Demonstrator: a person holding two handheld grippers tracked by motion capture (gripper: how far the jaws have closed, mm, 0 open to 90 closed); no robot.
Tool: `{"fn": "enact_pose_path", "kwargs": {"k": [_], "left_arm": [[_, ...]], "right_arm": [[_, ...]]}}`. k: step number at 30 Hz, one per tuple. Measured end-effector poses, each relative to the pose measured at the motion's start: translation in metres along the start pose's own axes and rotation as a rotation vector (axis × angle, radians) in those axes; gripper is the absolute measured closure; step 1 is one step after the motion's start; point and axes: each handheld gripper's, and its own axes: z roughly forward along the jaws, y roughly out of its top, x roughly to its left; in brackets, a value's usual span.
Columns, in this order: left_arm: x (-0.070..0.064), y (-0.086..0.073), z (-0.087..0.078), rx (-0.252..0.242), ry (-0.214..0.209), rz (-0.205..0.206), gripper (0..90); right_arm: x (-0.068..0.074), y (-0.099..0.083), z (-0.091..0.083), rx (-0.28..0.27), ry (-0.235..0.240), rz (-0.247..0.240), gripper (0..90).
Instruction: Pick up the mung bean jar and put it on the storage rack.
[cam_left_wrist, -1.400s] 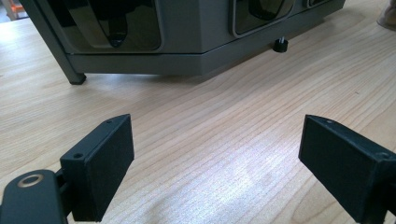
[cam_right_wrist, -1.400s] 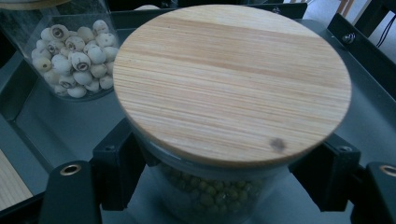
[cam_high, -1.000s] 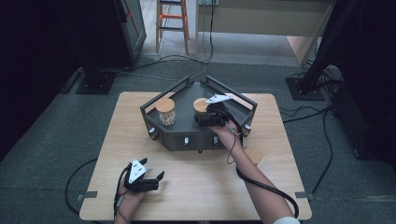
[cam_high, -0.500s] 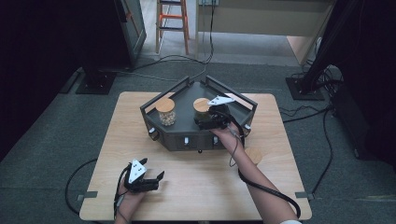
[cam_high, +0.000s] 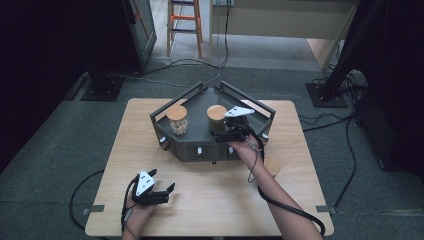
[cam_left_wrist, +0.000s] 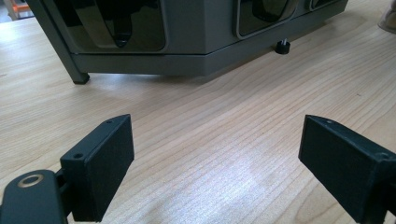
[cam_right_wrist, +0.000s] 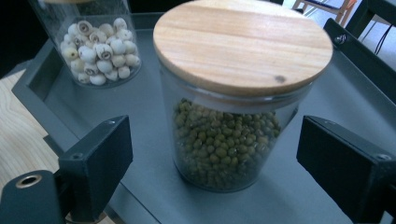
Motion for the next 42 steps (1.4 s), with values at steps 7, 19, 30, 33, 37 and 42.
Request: {"fn": "enact_pose_path", "kwargs": {"k": [7, 19, 30, 33, 37, 42], "left_arm": [[0.002, -0.002, -0.001, -0.01, -0.008, -0.011, 10.3], [0.009, -0.008, -0.003, -0.043, -0.026, -0.048, 10.3], [0.009, -0.011, -0.005, -0.06, -0.028, -0.049, 10.3], [0.008, -0.011, -0.005, -0.062, -0.024, -0.042, 10.3], [0.006, -0.01, -0.004, -0.054, -0.021, -0.019, 10.3], [0.005, -0.009, -0.004, -0.053, -0.019, -0.013, 10.3]], "right_arm": [[0.001, -0.003, -0.006, -0.012, -0.009, 0.006, 10.4], [0.004, -0.018, -0.029, -0.067, -0.003, 0.013, 10.4], [0.004, -0.029, -0.05, -0.087, -0.001, -0.003, 10.4], [0.005, -0.038, -0.057, -0.119, 0.003, -0.024, 10.5], [0.005, -0.046, -0.064, -0.131, 0.016, -0.049, 10.5], [0.005, -0.051, -0.069, -0.122, 0.017, -0.061, 10.5]]}}
